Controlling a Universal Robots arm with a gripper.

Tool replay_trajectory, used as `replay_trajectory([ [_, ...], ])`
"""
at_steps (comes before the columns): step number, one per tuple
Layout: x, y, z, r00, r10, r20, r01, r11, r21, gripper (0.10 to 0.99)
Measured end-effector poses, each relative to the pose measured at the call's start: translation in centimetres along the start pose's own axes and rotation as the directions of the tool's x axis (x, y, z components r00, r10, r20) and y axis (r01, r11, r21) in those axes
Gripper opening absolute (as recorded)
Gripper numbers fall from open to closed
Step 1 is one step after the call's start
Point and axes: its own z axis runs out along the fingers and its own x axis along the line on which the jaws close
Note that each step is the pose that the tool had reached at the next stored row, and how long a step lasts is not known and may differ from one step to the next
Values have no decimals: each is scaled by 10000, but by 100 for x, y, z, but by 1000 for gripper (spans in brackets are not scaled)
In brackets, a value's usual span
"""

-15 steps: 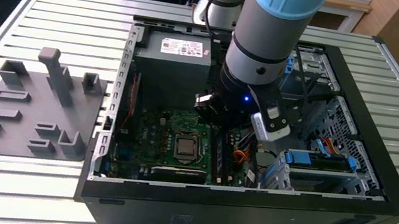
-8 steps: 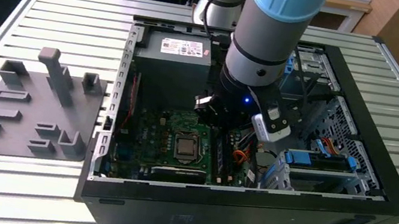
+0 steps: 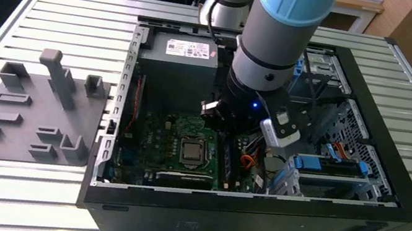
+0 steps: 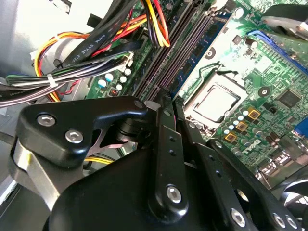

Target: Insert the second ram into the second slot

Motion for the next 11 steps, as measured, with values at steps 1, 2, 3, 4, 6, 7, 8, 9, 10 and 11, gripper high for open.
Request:
replay_trajectory([
  [1, 0, -1, 5, 10000, 11, 0, -11, 10000, -18, 141],
  [2, 0, -1, 9, 10000, 20, 0, -20, 10000, -44, 141],
  [3, 0, 0, 14, 10000, 23, 1, -23, 10000, -70, 141],
  [4, 0, 0, 18, 10000, 26, 3, -26, 10000, -88, 141],
  [6, 0, -1, 26, 10000, 27, 2, -27, 10000, -91, 141],
  [7, 0, -2, 28, 10000, 27, 2, -27, 10000, -90, 141],
  [8, 0, -3, 30, 10000, 28, 1, -28, 10000, -89, 141],
  [9, -1, -4, 33, 10000, 30, 2, -30, 10000, -90, 141],
  [10, -1, -5, 36, 10000, 35, 2, -35, 10000, -91, 141],
  [11, -1, -10, 36, 10000, 41, 2, -41, 10000, -91, 141],
])
